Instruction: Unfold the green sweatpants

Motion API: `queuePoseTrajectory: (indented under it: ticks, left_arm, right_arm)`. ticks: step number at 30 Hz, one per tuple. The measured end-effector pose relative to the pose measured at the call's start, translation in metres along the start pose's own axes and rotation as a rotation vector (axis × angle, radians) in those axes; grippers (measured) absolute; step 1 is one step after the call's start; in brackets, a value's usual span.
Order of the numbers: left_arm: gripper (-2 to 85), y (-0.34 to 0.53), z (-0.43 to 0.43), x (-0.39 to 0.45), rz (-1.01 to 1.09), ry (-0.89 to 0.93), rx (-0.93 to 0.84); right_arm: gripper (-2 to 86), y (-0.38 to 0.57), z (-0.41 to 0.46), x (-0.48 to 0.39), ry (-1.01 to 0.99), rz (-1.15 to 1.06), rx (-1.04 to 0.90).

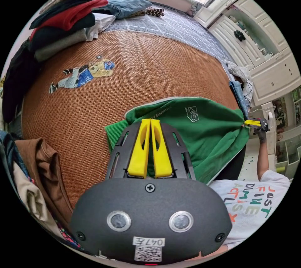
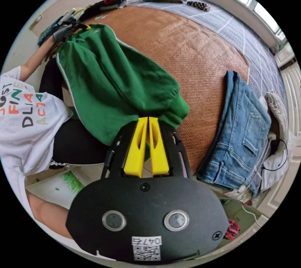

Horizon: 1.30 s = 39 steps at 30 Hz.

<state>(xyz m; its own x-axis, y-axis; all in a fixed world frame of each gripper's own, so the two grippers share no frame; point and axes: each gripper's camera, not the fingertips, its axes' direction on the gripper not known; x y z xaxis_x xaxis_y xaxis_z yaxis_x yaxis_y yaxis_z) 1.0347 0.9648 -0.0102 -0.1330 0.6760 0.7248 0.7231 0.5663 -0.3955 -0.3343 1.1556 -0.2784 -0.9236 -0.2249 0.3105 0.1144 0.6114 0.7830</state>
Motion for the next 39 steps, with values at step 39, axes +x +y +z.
queuePoseTrajectory:
  ticks: [39]
  left_arm:
    - [10.9,0.168,-0.117,-0.015,-0.099,-0.38,0.152]
  right_arm:
    - [10.4,0.001,-0.002,0.058,0.281,0.391,0.306]
